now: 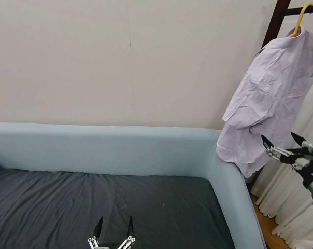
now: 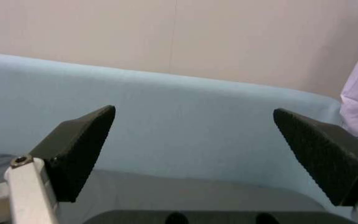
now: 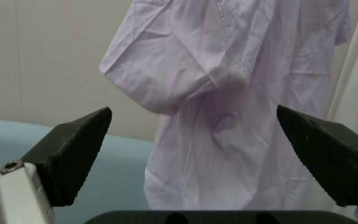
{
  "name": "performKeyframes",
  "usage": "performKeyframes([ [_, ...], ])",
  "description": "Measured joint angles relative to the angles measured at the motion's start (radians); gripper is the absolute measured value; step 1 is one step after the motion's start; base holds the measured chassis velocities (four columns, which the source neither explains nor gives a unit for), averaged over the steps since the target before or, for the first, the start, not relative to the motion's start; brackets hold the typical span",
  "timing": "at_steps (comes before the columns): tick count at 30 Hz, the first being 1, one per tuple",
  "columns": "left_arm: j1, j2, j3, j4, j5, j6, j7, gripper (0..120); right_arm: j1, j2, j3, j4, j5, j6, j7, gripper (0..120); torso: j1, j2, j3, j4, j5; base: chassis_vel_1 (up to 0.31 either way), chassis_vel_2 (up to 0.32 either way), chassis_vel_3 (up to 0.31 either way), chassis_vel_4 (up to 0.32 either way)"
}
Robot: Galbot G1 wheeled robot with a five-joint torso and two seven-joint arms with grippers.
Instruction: Pick up the clothes from the sofa and hang them on the clothes hanger.
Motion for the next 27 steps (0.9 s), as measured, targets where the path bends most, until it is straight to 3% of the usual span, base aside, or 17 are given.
performKeyframes([
  [2, -0.001, 0.000, -0.001, 0.002, 0.001, 0.000, 0.000, 100, -0.031, 0.027, 0.008, 0.009, -0.022, 0.015, -0.005, 100, 0.000, 0.000, 0.000, 0.0000, 0.0000, 0.000, 0.000, 0.000, 0.000],
  [5, -0.003, 0.000, -0.001, 0.005, 0.013, -0.001, -0.001, 100, -0.150, 0.147, 0.029, 0.038, -0.110, 0.073, -0.036, 100, 0.000, 0.000, 0.000, -0.0003, 0.0004, 0.000, 0.000, 0.000, 0.000],
  [11, -0.005, 0.003, -0.001, 0.010, 0.026, -0.008, 0.000, 100, -0.255, 0.282, 0.008, 0.035, -0.173, 0.173, -0.079, 100, 0.000, 0.000, 0.000, -0.0002, 0.0004, 0.000, 0.000, 0.000, 0.000],
  [27, 0.024, 0.001, -0.014, -0.005, 0.036, -0.011, -0.027, 100, -0.324, 0.424, -0.078, -0.005, -0.319, 0.364, -0.124, 100, 0.000, 0.000, 0.000, -0.0001, 0.0007, 0.000, 0.000, 0.000, 0.000],
])
